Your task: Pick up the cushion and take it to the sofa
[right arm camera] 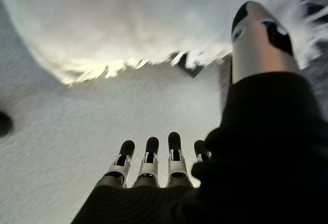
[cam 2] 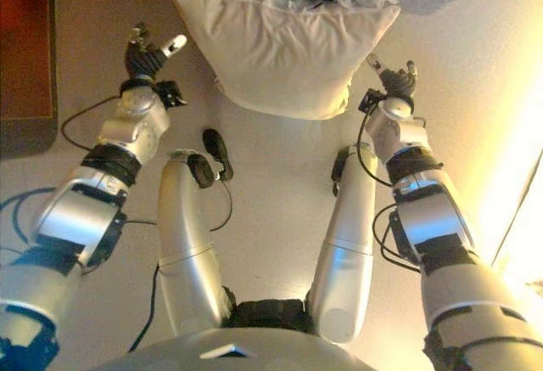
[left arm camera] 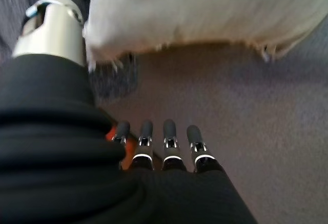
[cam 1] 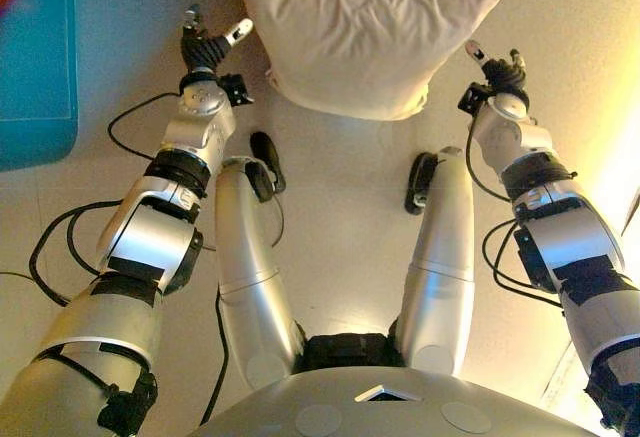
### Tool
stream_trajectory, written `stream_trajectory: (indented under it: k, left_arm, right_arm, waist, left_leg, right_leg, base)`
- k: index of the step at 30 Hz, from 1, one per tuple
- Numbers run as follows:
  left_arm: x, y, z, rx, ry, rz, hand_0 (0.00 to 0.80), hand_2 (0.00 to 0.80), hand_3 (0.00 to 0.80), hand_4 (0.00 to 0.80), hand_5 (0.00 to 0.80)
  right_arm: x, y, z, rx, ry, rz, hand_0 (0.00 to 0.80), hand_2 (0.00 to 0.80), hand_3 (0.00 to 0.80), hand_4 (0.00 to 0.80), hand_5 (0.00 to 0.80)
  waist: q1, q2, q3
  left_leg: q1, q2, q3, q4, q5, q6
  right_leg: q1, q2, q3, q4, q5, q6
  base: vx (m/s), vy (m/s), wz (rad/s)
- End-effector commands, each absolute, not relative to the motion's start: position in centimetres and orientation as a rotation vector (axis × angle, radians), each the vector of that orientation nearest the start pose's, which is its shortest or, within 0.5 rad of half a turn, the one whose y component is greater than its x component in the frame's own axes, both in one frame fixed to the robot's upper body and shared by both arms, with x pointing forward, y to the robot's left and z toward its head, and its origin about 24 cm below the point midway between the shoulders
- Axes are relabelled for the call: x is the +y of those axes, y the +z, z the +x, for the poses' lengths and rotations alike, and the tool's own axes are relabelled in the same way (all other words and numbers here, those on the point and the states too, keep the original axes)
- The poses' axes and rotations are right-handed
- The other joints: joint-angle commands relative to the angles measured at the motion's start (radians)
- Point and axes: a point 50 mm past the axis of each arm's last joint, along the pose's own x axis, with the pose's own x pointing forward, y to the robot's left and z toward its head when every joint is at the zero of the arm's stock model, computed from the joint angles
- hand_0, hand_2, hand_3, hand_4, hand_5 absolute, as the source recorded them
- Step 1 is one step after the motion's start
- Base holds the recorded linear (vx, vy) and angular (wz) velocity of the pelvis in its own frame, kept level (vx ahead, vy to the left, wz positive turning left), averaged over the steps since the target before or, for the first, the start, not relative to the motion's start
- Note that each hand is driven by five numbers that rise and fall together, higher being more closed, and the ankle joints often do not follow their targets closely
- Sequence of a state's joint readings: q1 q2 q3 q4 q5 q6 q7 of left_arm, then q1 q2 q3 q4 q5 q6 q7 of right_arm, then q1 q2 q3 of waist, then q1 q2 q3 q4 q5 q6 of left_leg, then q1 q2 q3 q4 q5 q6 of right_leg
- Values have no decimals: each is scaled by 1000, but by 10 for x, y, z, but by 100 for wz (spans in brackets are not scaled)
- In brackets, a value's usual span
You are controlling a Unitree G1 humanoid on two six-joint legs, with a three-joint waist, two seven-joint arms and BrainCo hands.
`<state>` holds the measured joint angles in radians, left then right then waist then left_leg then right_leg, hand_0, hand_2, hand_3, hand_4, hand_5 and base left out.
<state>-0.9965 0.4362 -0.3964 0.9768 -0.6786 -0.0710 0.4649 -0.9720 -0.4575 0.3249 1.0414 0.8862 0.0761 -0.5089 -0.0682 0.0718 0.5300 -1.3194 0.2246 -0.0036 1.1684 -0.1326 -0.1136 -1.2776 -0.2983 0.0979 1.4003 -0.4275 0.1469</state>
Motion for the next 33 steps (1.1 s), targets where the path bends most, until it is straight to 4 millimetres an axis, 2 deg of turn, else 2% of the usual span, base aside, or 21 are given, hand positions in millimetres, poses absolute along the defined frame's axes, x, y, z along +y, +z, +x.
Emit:
stream_trajectory:
  k: [1,9,16,28,33]
  left_arm:
    - [215,179,411,-82,404,30,0,0,0,0,0]
    - [211,193,416,-79,172,-45,0,0,0,0,0]
    - [210,208,421,-47,90,-44,0,0,0,0,0]
    - [207,230,428,-7,90,28,0,0,0,0,0]
    - [189,249,431,-44,-2,-1,0,0,0,0,0]
  right_arm:
    - [-229,135,403,186,-405,225,0,0,0,0,0]
    - [-221,162,410,119,-155,88,0,0,0,0,0]
    - [-222,177,416,120,-127,42,0,0,0,0,0]
    - [-201,215,424,62,-36,3,0,0,0,0,0]
    - [-192,225,426,54,-9,-12,0,0,0,0,0]
  waist:
    - [-15,13,-10]
    - [-19,12,-10]
    - [-26,16,-10]
    - [-58,37,-10]
    - [-71,43,-10]
  left_leg:
    - [37,23,22,71,-147,22]
    - [8,34,22,111,-154,24]
    - [-18,43,23,154,-169,30]
    - [-73,49,45,187,-170,38]
    - [-100,59,55,221,-187,47]
  right_leg:
    - [-5,3,-15,-127,159,-61]
    - [-33,-8,2,-99,158,-61]
    - [-57,-16,19,-70,154,-61]
    - [-116,-11,72,-72,180,-66]
    - [-146,-10,88,-49,173,-75]
  base:
    - [0,0,0]
    - [5,25,0]
    - [36,39,-1]
    - [26,78,-7]
    - [-9,58,-1]
